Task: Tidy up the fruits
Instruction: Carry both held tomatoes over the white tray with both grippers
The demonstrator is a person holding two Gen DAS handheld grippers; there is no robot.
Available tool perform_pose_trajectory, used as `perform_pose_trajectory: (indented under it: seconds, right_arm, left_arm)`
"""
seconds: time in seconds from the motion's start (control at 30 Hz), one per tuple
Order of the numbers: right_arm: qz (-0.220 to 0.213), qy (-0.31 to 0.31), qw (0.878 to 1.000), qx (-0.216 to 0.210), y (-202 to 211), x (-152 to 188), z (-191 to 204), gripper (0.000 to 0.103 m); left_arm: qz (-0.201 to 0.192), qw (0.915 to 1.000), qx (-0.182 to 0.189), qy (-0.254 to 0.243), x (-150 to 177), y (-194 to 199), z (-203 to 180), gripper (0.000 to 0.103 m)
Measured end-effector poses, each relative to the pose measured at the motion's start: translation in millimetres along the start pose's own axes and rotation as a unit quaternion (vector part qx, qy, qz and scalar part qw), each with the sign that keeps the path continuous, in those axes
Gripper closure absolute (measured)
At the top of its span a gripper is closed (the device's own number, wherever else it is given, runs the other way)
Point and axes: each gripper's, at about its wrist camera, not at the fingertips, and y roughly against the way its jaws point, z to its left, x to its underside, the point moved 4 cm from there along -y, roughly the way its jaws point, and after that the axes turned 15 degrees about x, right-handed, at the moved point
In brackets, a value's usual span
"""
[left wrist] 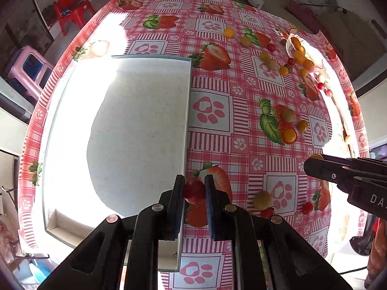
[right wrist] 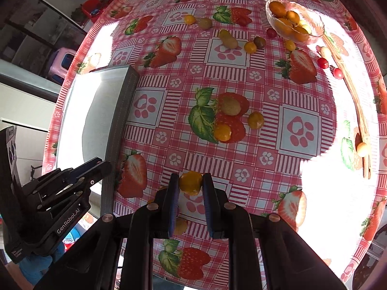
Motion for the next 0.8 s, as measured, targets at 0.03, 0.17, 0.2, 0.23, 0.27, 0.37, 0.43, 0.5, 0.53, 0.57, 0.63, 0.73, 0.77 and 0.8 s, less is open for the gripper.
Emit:
perform_pose_trajectory:
  seconds: [0.03,0.17,0.2,0.23,0.27,0.37,0.43,0.5,0.53,0.57,0.63,0.73,0.77,0.8]
  right_arm:
    - [-0.001,0.008,1.0,-0.004,-0.1,-2.1,10.4,0.082]
    - [0.0,0.04,0.999,-0.021,-4.2,-10.7,55.8,0.082]
    - [0.001,0.05,0.998,-0.025,-6.4,-12.8,69.4,0.082]
    - [0.001,0.06,0.998,-0.029,-8.2,-14.6,82.5,0.082]
    - [0.002,0.068,0.997,-0.033,-10.5,-16.1,93.9,0.082]
    - [0.007,0.096,0.994,-0.044,-18.1,-19.2,130.7,0.082]
    - [0.011,0.111,0.993,-0.047,-24.4,-20.6,151.0,0.082]
    - [0.018,0.125,0.991,-0.045,-33.8,-21.4,166.9,0.082]
    - [0.023,0.13,0.99,-0.043,-39.8,-22.3,173.2,0.082]
    - [0.026,0.133,0.99,-0.041,-44.4,-23.0,178.0,0.082]
    - [0.031,0.142,0.989,-0.031,-54.2,-25.1,186.8,0.082]
    - [0.039,0.152,0.987,-0.015,-69.0,-26.6,193.6,0.082]
    - [0.042,0.155,0.987,-0.011,-72.8,-26.1,194.9,0.082]
    - [0.044,0.157,0.987,-0.006,-76.1,-25.5,195.7,0.082]
  left_arm:
    - [-0.002,1.0,-0.007,0.005,0.8,1.8,8.7,0.085]
    - [-0.01,0.9988,-0.036,0.031,7.9,12.8,51.7,0.085]
    - [-0.011,0.9983,-0.043,0.036,9.5,14.8,62.6,0.085]
    - [-0.011,0.9978,-0.05,0.041,11.1,15.7,72.7,0.085]
    - [-0.009,0.9972,-0.058,0.046,12.9,15.9,83.1,0.085]
    - [-0.004,0.9953,-0.079,0.056,18.0,14.4,110.7,0.085]
    - [-0.001,0.9941,-0.088,0.062,20.6,12.2,124.5,0.085]
    - [0.002,0.9932,-0.095,0.067,23.3,9.1,136.0,0.085]
    - [0.003,0.9927,-0.099,0.069,24.7,7.8,139.8,0.085]
    - [0.004,0.9925,-0.1,0.07,26.0,6.2,143.2,0.085]
    - [0.007,0.9923,-0.101,0.071,29.0,2.8,147.9,0.085]
    - [0.003,0.9927,-0.102,0.064,31.7,0.3,149.1,0.085]
    - [0.004,0.9927,-0.105,0.058,32.1,0.3,148.6,0.085]
    - [0.005,0.9927,-0.109,0.052,31.9,-0.4,147.1,0.085]
